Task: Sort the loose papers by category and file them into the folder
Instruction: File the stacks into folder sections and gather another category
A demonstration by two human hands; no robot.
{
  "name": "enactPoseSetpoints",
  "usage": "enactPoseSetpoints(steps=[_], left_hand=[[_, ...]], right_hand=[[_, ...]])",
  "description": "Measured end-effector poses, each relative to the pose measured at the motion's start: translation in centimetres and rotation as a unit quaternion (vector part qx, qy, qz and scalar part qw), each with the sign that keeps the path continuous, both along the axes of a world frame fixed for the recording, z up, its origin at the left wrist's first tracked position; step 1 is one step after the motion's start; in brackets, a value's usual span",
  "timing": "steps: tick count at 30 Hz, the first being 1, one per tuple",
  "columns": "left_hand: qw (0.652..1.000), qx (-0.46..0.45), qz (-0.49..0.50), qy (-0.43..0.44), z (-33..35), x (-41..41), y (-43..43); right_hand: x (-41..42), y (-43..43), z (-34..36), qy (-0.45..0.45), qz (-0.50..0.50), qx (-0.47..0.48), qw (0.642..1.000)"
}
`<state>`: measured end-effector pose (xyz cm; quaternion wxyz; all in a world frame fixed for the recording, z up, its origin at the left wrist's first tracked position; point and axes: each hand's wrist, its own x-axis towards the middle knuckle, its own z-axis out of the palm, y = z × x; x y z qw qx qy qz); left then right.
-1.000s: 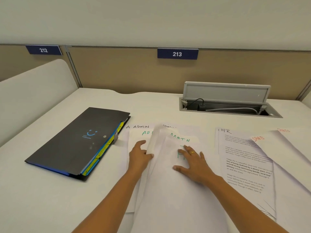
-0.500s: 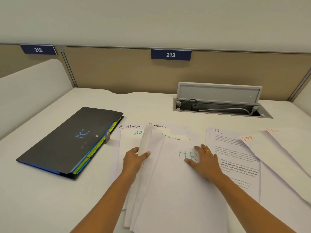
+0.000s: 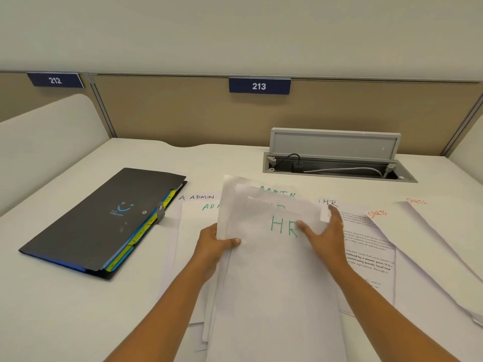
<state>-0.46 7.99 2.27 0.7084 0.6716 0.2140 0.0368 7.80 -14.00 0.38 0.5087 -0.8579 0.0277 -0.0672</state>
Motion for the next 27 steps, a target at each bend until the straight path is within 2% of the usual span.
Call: enactPoseSetpoints(steps=[4,7,9,12,15,19,21,23,25,27], left_hand=[[0.998,-0.067,-0.016,-0.008,0.1,0.6,-1.0],[0.998,-0.058,-0.022,0.002,-0.5,1.1,-1.9],[1.000,-0.002,-0.024,0.011,-1.0,1.4,-2.1],[0.990,0.143,0.007,0.015,-1.4,1.2,-1.7],[0.956,0.287,0.056,0.026,-2.1,0.8,-0.2],[0.898,0.412,0.061,0.143,-2.7,0.4,2.0],[0.872,0.445,0.059,0.195,-2.9,0.2,2.7],[0.862,0.452,0.052,0.224,-2.9,0.0,3.1],[0.862,0.446,0.044,0.238,-3.1,0.0,3.2],[0.864,0.442,0.040,0.236,-3.1,0.0,3.1]], right_hand=[[1.0,-1.7,1.2,0.100,-0.057,0.145,0.983],[1.7,-3.3,1.3,0.122,-0.049,0.168,0.977],[1.9,-4.4,1.3,0.114,-0.061,0.128,0.983],[2.0,-6.0,1.2,0.088,-0.105,0.011,0.990],[2.1,-7.4,1.2,0.087,-0.145,-0.115,0.979],[2.4,-8.2,1.3,0.067,-0.183,-0.199,0.960],[2.8,-7.7,1.2,0.029,-0.195,-0.268,0.943],[3.0,-6.3,1.4,-0.026,-0.191,-0.314,0.930],[2.7,-3.8,1.3,-0.080,-0.131,-0.306,0.940],[1.7,-0.6,0.8,-0.117,-0.011,-0.243,0.963]])
